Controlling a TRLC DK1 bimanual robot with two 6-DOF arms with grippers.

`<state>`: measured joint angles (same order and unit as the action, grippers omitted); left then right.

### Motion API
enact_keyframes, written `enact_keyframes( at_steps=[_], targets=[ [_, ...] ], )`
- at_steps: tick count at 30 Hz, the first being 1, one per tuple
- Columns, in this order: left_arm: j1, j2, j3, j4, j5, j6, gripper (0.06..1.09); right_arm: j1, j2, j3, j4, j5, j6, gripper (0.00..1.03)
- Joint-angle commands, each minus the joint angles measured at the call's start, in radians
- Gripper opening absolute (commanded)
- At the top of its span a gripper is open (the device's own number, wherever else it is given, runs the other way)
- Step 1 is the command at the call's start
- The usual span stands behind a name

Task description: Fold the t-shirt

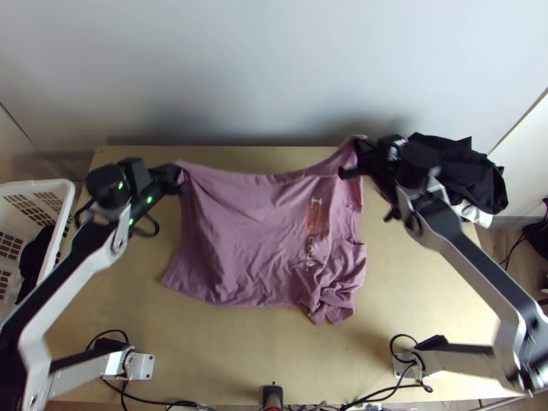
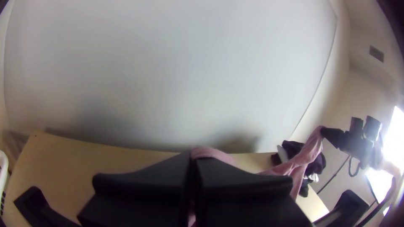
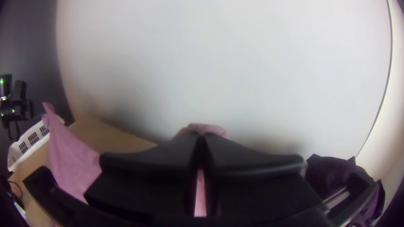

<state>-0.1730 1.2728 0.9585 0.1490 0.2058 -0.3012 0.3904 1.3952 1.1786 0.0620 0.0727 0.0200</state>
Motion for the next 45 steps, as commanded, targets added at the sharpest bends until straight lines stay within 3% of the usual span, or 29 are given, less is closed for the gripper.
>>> enact_keyframes(
  at_steps=[1, 18, 30, 39, 45],
  targets=[
    [0.078, 0.323, 0.112, 0.176, -0.020, 0.030, 0.10, -0.059, 0.286, 0.084, 0.197, -0.008, -0.025, 0.03],
    [0.125, 0.772, 0.497, 0.251, -0.166, 0.066, 0.10, -0.151, 0.616, 0.474, 0.236, 0.004, -0.028, 0.03],
    [0.130, 0.674, 0.284, 0.247, -0.120, 0.148, 0.10, -0.013, 0.418, 0.115, 0.214, 0.018, -0.052, 0.03],
    [0.124, 0.539, 0.049, 0.178, 0.033, 0.352, 0.10, 0.002, 0.174, -0.198, 0.197, 0.018, -0.051, 0.03],
    [0.113, 0.514, -0.049, 0.133, 0.038, 0.462, 0.10, 0.008, 0.084, -0.304, 0.131, 0.016, -0.051, 0.03]
  ],
)
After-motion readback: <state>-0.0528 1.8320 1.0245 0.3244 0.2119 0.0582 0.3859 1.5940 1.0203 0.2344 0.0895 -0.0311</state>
